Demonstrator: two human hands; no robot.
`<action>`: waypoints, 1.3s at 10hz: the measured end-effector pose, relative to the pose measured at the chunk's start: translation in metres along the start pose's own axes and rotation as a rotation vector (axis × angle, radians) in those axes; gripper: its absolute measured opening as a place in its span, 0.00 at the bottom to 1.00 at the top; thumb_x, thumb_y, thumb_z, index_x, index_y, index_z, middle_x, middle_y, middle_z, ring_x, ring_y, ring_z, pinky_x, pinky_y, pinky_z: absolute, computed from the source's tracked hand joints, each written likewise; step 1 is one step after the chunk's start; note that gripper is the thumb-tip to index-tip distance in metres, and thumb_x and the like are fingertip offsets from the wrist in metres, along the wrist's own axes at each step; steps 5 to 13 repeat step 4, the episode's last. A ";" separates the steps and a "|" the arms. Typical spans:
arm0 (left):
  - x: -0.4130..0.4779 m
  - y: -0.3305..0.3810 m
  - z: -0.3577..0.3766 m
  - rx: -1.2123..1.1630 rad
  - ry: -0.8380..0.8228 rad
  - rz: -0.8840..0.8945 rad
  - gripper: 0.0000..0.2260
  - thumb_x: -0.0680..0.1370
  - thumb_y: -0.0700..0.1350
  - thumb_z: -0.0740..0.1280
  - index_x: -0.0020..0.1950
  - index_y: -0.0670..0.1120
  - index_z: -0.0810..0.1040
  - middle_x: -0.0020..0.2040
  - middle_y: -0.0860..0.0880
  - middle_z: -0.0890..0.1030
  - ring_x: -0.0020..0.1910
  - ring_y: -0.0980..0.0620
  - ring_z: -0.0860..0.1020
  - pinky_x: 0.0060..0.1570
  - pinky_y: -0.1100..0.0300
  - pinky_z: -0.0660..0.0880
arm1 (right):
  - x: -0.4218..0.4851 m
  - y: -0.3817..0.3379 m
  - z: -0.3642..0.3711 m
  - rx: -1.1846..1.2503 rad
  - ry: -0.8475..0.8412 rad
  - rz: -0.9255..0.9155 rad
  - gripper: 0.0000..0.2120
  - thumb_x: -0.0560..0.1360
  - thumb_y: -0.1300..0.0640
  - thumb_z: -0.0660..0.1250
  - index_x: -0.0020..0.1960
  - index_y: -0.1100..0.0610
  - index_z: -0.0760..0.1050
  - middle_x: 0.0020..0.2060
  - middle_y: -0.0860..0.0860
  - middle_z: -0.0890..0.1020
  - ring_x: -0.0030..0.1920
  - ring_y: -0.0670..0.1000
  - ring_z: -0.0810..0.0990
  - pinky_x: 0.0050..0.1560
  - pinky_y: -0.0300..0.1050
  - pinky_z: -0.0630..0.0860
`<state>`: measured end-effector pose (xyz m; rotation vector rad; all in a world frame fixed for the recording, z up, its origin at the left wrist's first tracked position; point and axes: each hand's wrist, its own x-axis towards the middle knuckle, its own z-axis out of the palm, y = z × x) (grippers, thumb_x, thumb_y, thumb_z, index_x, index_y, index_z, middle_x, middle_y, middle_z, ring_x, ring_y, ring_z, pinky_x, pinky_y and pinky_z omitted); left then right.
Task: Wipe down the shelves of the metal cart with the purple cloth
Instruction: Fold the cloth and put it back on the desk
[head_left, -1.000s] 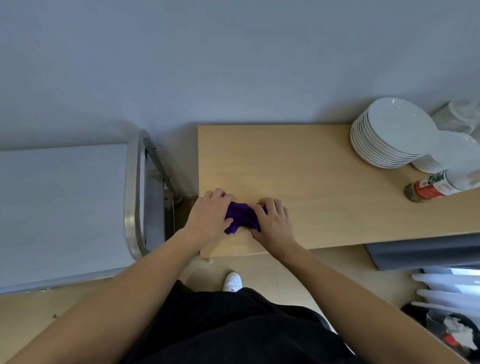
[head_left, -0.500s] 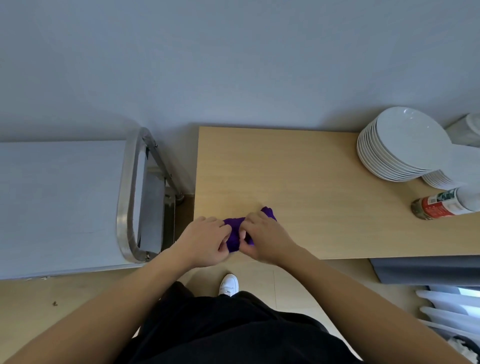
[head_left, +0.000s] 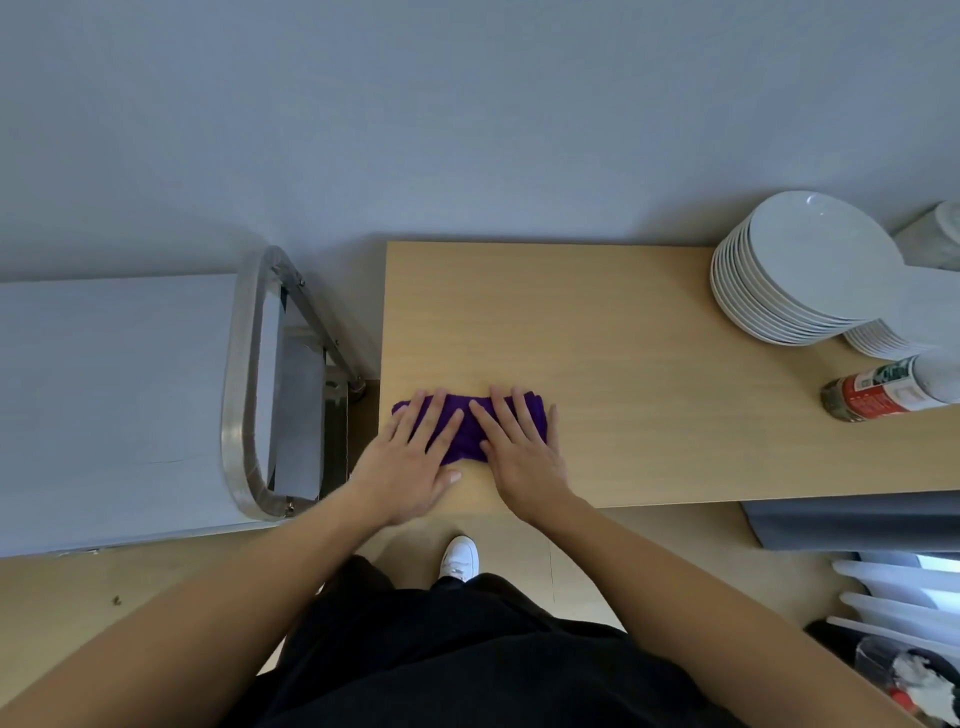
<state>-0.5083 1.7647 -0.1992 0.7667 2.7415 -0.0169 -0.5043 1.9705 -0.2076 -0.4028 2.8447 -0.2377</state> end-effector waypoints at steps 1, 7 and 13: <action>0.016 -0.004 -0.013 0.066 -0.012 -0.017 0.31 0.80 0.63 0.43 0.76 0.48 0.37 0.78 0.41 0.38 0.78 0.41 0.39 0.76 0.43 0.44 | 0.015 -0.002 -0.010 -0.029 -0.028 0.023 0.27 0.81 0.48 0.36 0.79 0.49 0.47 0.79 0.52 0.45 0.78 0.55 0.39 0.74 0.59 0.34; -0.040 0.001 0.023 -0.152 0.201 -0.095 0.30 0.79 0.60 0.54 0.79 0.57 0.50 0.80 0.51 0.47 0.78 0.48 0.53 0.73 0.47 0.62 | -0.004 0.018 -0.026 0.011 -0.206 -0.134 0.33 0.79 0.42 0.52 0.80 0.51 0.46 0.78 0.51 0.42 0.78 0.56 0.41 0.77 0.59 0.49; -0.040 0.001 0.023 -0.152 0.201 -0.095 0.30 0.79 0.60 0.54 0.79 0.57 0.50 0.80 0.51 0.47 0.78 0.48 0.53 0.73 0.47 0.62 | -0.004 0.018 -0.026 0.011 -0.206 -0.134 0.33 0.79 0.42 0.52 0.80 0.51 0.46 0.78 0.51 0.42 0.78 0.56 0.41 0.77 0.59 0.49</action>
